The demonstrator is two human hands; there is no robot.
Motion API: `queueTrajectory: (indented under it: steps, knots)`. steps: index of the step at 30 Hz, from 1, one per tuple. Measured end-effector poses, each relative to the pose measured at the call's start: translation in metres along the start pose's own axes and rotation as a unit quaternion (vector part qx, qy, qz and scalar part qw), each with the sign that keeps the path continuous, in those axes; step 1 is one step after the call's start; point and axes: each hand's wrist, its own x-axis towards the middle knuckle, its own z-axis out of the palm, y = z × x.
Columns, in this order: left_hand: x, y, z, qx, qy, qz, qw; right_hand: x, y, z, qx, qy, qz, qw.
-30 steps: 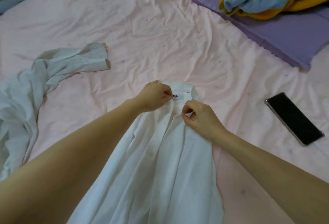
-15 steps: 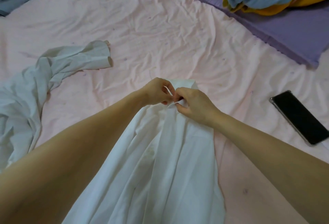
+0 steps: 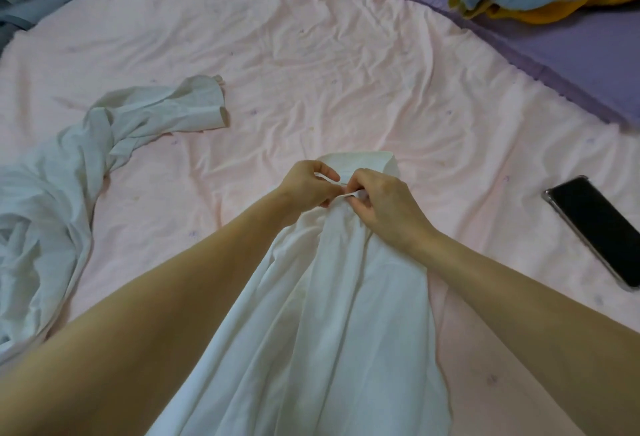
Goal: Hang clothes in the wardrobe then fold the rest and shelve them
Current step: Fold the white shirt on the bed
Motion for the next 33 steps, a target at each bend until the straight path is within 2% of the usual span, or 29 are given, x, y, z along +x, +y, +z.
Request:
queueTrajectory:
  steps: [9, 17, 20, 23, 27, 29, 33]
  knots:
    - [-0.003, -0.010, 0.002, -0.091, 0.008, -0.038, 0.995, 0.003, -0.001, 0.002, 0.010, -0.022, -0.003, 1.000]
    - [-0.002, -0.013, 0.008, -0.118, 0.041, -0.037, 0.991, 0.002, -0.002, 0.009, 0.048, 0.049, 0.081, 0.994]
    - [-0.009, -0.017, 0.007, -0.087, 0.032, -0.008, 0.996, -0.001, -0.003, 0.011, 0.085, 0.056, 0.109, 0.989]
    - [-0.017, -0.022, 0.002, 0.011, 0.004, 0.066, 0.998, -0.001, 0.002, 0.006, 0.110, 0.028, 0.122, 0.986]
    - [-0.027, -0.031, 0.004, 0.104, 0.024, 0.132, 0.986, -0.001, 0.006, 0.004, 0.072, -0.020, 0.086, 0.993]
    - [-0.025, -0.034, 0.005, 0.070, 0.020, 0.126, 0.989, -0.004, 0.007, 0.004, 0.040, -0.019, 0.041, 0.998]
    - [-0.027, -0.026, 0.001, -0.045, -0.034, 0.062, 0.996, -0.011, 0.008, 0.002, -0.005, 0.017, -0.023, 1.000]
